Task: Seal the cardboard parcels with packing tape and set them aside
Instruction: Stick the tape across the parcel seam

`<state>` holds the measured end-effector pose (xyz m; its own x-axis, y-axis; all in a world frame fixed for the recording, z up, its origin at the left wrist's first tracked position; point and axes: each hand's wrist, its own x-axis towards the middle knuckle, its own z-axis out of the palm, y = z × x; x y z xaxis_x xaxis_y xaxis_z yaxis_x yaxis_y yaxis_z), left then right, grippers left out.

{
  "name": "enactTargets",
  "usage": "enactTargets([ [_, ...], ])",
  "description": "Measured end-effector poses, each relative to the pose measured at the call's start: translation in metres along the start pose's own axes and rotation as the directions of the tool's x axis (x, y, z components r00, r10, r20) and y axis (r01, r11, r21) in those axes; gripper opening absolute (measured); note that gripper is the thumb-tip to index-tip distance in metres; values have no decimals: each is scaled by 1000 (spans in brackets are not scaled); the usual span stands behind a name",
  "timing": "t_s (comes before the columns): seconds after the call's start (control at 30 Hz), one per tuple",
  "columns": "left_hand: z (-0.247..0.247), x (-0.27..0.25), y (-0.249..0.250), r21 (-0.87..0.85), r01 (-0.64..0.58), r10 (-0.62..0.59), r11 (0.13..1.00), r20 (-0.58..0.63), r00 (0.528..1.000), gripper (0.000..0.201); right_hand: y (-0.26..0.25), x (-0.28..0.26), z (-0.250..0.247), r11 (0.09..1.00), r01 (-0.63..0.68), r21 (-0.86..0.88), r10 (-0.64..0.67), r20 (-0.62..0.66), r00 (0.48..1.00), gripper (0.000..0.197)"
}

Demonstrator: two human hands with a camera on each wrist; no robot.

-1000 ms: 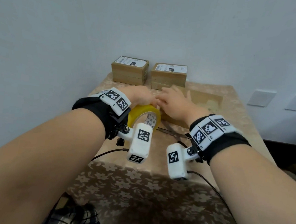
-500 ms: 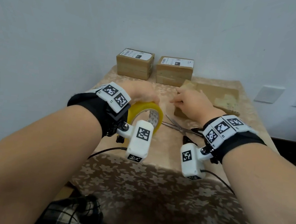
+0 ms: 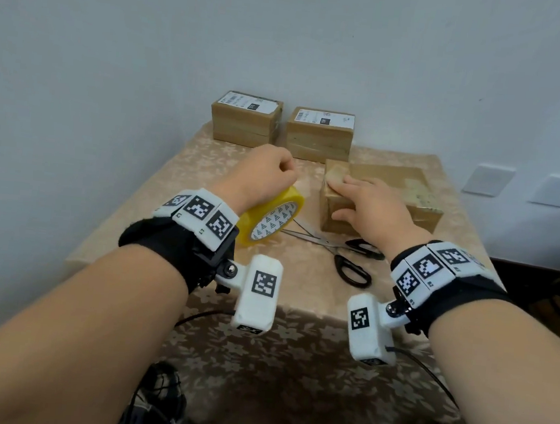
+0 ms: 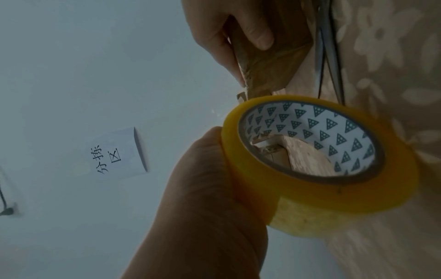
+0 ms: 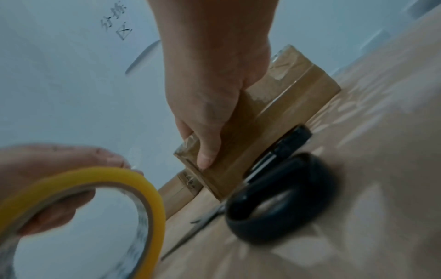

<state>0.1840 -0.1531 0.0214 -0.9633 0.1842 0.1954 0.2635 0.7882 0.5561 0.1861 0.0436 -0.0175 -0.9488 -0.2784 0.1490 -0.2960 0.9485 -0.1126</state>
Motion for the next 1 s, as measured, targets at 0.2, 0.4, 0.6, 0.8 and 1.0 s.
enactTargets([
  [0.2,-4,-5,-9,-63,-24,22,998,-30,999,10,-7,-3,10,999,-31,-43,30,-30,999,43],
  [0.4,-5,-10,-9,-93,-62,57,994,-58,997,10,1,-11,1,819,84,567,-34,-98,995,31],
  [0.6,-8,-9,-5,-99,-174,170,980,-49,984,10,-17,-23,-29,533,28,845,186,-150,971,36],
  [0.8,-2,-14,7,-74,-263,266,962,23,964,9,-43,-20,-32,535,-43,844,99,-12,995,10],
  [1.0,-3,-14,10,-18,-252,252,968,35,967,24,-44,-6,-25,531,-122,839,322,-66,944,25],
])
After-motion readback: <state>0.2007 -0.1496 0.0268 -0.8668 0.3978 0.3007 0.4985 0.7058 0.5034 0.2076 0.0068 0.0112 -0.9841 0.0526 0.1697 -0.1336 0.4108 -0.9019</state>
